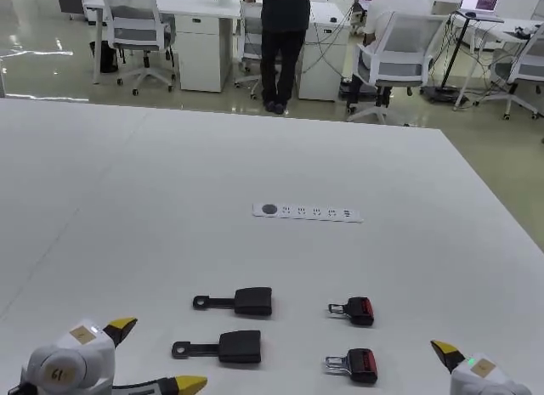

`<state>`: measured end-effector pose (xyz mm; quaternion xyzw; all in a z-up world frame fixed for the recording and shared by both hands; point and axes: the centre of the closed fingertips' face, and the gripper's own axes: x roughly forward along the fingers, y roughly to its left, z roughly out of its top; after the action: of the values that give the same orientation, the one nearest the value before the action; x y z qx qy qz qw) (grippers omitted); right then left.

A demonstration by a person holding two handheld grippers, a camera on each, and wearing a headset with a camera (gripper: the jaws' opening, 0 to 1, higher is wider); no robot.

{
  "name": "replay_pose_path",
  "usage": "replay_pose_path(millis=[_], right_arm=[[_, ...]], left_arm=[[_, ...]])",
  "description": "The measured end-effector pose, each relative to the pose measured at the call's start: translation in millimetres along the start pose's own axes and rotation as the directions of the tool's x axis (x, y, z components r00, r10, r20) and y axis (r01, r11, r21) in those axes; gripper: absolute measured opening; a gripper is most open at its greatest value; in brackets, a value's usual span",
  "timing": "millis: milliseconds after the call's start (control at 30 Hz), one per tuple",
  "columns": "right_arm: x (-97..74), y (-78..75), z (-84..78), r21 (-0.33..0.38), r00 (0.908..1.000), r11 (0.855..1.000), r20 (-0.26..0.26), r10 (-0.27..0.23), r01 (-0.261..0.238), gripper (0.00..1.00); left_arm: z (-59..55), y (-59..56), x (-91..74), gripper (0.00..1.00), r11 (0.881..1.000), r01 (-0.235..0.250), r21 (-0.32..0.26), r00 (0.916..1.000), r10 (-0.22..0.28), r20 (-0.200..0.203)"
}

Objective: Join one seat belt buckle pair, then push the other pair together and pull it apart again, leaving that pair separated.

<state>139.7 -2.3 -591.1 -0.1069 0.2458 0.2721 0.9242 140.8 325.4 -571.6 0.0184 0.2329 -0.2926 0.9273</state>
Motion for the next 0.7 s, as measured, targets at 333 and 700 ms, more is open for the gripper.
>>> replay_pose_path(millis=[333, 700], right_arm=[[0.0, -1.4, -2.8, -0.002, 1.0000, 1.000, -0.009, 0.002, -0.002, 0.97], [2.4, -4.5, -6.1, -0.005, 0.9997, 1.000, -0.020, 0.012, -0.012, 0.97]], left_arm=[[-5.2, 3.5, 2.6, 0.96, 1.000, 0.003, 0.002, 1.0000, -0.003, -0.009], [-1.5, -4.4, 6.7, 0.96, 1.000, 0.010, 0.000, 0.9999, -0.010, -0.011]])
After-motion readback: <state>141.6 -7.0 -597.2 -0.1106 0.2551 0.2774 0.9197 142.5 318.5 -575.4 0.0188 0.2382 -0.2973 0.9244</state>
